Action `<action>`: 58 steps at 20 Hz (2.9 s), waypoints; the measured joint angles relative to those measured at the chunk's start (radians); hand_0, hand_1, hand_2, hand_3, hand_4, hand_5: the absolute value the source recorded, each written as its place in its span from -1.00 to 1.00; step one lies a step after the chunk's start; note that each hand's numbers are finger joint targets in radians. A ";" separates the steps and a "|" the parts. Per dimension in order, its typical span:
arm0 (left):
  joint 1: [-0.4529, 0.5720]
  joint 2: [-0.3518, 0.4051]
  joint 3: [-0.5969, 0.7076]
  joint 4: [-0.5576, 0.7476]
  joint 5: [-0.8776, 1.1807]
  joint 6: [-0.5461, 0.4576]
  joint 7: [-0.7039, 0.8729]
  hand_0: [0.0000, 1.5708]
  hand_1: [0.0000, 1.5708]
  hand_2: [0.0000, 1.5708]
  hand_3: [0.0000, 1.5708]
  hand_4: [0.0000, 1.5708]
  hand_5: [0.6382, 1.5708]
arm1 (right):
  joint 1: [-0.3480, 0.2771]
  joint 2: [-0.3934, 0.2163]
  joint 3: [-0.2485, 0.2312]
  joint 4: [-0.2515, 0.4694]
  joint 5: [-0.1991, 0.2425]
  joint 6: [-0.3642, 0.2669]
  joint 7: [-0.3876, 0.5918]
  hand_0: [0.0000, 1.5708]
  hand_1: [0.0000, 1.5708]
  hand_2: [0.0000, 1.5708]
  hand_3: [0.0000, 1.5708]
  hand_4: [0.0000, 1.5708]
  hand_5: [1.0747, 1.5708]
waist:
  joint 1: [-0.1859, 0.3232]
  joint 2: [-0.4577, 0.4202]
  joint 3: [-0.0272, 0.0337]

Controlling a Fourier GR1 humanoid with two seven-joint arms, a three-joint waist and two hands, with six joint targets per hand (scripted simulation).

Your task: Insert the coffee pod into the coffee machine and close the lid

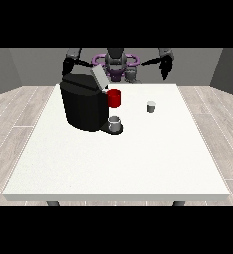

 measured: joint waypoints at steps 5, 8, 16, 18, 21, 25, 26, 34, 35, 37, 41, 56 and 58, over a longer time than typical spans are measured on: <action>-0.110 0.089 0.051 0.103 -0.027 -0.054 0.026 -1.00 -1.00 -1.00 -1.00 -1.00 1.00 | -0.028 0.006 0.019 -0.010 0.035 -0.015 -0.015 -1.00 -1.00 -1.00 -1.00 -1.00 1.00 | -0.056 0.049 -0.0007; -0.183 0.121 0.060 0.173 -0.060 -0.068 0.042 -1.00 -1.00 -1.00 -1.00 -1.00 1.00 | -0.060 0.020 0.044 -0.018 0.059 -0.023 -0.001 -1.00 -1.00 -1.00 -1.00 -1.00 1.00 | -0.084 0.084 -0.0010; -0.307 0.177 0.064 0.385 -0.162 -0.081 0.010 -1.00 -1.00 -1.00 -1.00 -1.00 1.00 | -0.117 0.046 0.064 -0.027 0.078 -0.032 0.046 -1.00 -1.00 -1.00 -1.00 -1.00 1.00 | -0.128 0.167 -0.0012; -0.333 0.174 0.049 0.422 -0.191 -0.085 0.013 -1.00 -1.00 -1.00 -1.00 -1.00 1.00 | -0.127 0.062 0.074 -0.010 0.094 -0.052 0.068 -1.00 -1.00 -1.00 -1.00 -1.00 1.00 | -0.120 0.166 -0.0011; -0.373 0.171 0.033 0.474 -0.239 -0.071 0.004 -1.00 -1.00 -0.63 -1.00 -1.00 1.00 | -0.156 0.075 0.068 0.022 0.084 -0.058 0.067 -1.00 -1.00 -1.00 -1.00 -1.00 1.00 | -0.114 0.188 -0.0012; -0.403 0.138 0.019 0.551 -0.303 -0.010 -0.024 -0.03 -0.03 0.12 -0.21 -1.00 1.00 | -0.157 0.073 0.059 0.047 0.069 -0.037 0.074 -1.00 -1.00 -1.00 -1.00 -1.00 1.00 | -0.117 0.181 -0.0011; -0.415 0.136 0.020 0.562 -0.316 0.009 -0.041 0.20 0.20 0.23 -0.15 -1.00 1.00 | -0.168 0.071 0.055 0.059 0.072 -0.038 0.064 -1.00 -1.00 -1.00 -1.00 -1.00 1.00 | -0.111 0.194 -0.0012; -0.478 0.106 -0.041 0.637 -0.468 0.126 -0.077 0.18 0.18 0.29 0.08 -0.47 1.00 | -0.218 0.078 0.041 0.138 0.078 -0.046 0.053 -1.00 -1.00 -1.00 -1.00 -1.00 1.00 | -0.097 0.204 -0.0010; -0.486 0.108 -0.047 0.647 -0.486 0.135 -0.080 0.04 0.04 0.22 0.02 -0.53 1.00 | -0.225 0.074 0.036 0.149 0.075 -0.040 0.042 -1.00 -1.00 -1.00 -1.00 -1.00 1.00 | -0.097 0.209 -0.0009; -0.499 0.115 -0.064 0.669 -0.519 0.128 -0.079 0.05 0.05 0.27 0.09 -0.57 1.00 | -0.231 0.073 0.032 0.163 0.069 -0.030 0.040 -1.00 -1.00 -1.00 -1.00 -1.00 1.00 | -0.103 0.206 -0.0008; -0.513 0.128 -0.094 0.714 -0.584 0.122 -0.072 -0.04 -0.04 0.18 -0.02 -0.56 1.00 | -0.236 0.067 0.021 0.189 0.048 -0.003 0.012 -1.00 -1.00 -1.00 -1.00 -1.00 1.00 | -0.111 0.207 -0.0004; -0.584 0.093 -0.075 0.827 -0.644 0.066 -0.152 0.83 0.83 0.81 0.72 -0.38 1.00 | -0.214 0.060 0.003 0.295 0.084 -0.059 0.011 -1.00 -1.00 -1.00 -1.00 -1.00 1.00 | -0.082 0.135 -0.0010; -0.594 0.081 -0.058 0.825 -0.624 0.047 -0.166 0.84 0.84 0.83 0.73 -0.34 1.00 | -0.209 0.050 -0.006 0.306 0.084 -0.055 0.011 -1.00 -1.00 -1.00 -1.00 -1.00 1.00 | -0.082 0.120 -0.0011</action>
